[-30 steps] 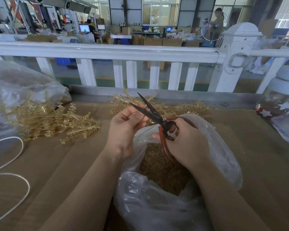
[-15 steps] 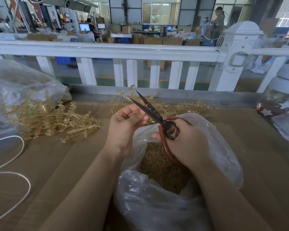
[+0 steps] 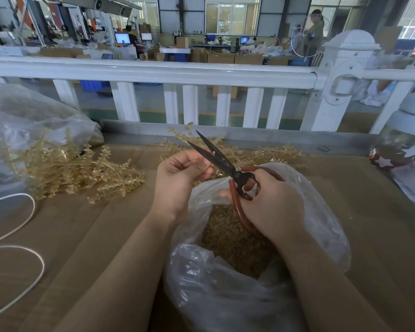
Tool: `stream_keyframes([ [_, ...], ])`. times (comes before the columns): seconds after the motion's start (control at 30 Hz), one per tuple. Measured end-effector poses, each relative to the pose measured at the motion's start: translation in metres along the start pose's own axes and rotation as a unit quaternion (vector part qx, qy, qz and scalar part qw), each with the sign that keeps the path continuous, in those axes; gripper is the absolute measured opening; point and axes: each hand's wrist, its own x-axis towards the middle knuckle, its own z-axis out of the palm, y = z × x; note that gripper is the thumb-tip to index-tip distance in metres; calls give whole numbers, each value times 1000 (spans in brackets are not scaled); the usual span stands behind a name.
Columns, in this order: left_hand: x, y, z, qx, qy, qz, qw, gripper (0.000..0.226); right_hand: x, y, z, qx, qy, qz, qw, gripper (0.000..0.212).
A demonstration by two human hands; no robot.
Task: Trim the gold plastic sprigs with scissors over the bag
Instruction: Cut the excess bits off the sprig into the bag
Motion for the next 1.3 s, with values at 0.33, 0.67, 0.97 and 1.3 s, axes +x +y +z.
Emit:
stream_keyframes([
  [0.33, -1, 2, 1, -11, -5, 6, 1000, 12, -1, -1, 0, 39, 16, -38, 998, 65],
  [0.67, 0, -1, 0, -3, -27, 28, 999, 12, 0, -2, -1, 3, 4, -11, 1000, 76],
  [0.97, 0, -5, 2, 102, -71, 80, 989, 23, 0, -2, -3, -9, 7, -17, 1000, 71],
  [1.3, 0, -4, 3, 102, -68, 65, 990, 14, 0, -1, -2, 1, 27, -34, 999, 83],
])
